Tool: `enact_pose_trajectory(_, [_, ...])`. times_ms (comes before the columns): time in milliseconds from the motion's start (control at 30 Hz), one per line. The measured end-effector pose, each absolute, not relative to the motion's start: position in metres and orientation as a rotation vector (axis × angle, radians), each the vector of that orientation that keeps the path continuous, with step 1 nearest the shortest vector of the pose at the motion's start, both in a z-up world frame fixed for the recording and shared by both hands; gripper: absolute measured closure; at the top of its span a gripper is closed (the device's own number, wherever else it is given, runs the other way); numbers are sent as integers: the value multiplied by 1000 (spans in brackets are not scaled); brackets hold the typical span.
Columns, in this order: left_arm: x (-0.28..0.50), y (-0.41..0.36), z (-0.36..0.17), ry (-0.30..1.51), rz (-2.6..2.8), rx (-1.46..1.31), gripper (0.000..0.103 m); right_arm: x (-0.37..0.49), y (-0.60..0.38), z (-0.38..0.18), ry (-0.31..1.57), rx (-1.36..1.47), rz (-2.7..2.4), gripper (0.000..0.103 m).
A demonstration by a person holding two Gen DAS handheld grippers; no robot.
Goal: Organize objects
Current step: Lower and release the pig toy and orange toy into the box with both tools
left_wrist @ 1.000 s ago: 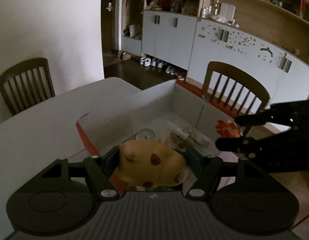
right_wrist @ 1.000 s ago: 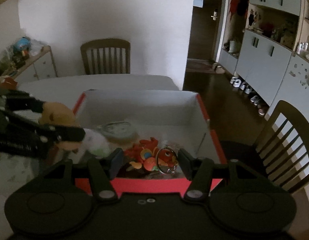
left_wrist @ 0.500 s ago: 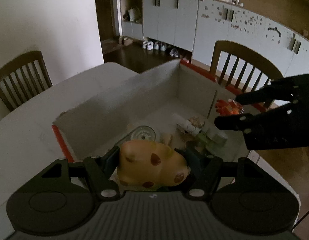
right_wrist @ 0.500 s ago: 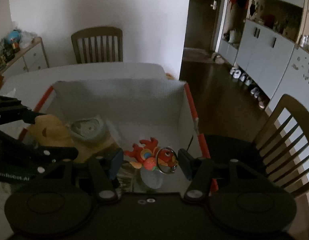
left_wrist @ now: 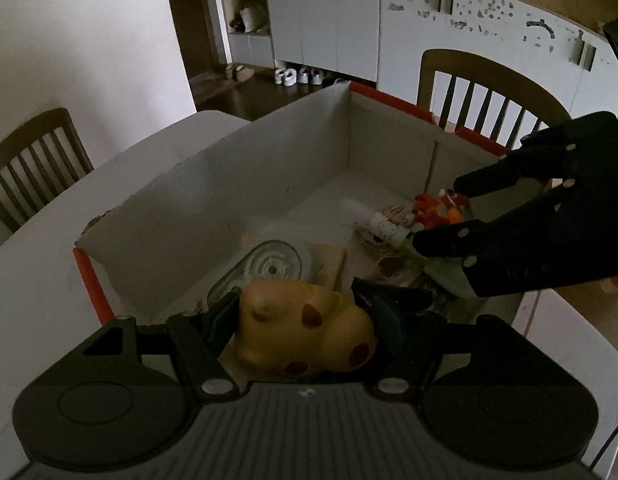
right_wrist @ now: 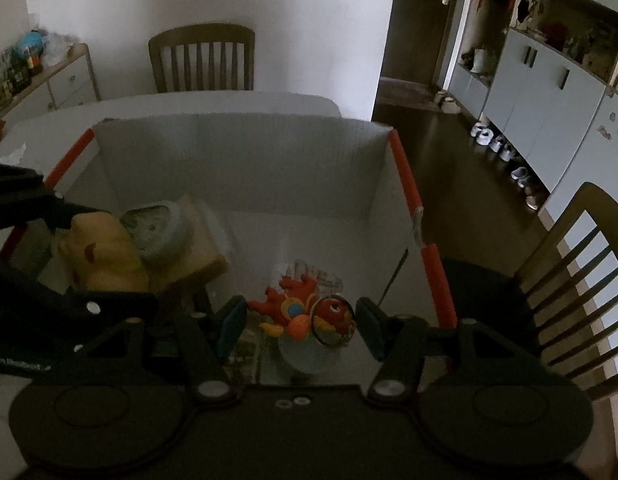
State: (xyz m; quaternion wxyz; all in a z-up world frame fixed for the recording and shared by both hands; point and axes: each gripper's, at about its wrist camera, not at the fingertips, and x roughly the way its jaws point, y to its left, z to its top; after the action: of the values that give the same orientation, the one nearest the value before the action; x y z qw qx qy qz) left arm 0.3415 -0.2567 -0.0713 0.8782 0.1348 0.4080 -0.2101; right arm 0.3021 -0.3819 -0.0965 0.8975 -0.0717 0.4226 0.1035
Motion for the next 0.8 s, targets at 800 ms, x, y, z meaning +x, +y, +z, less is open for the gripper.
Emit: enact_pose_trajectory(800, [330, -241, -58, 859, -459, 169, 24, 283, -392, -69, 832, -97, 229, 32])
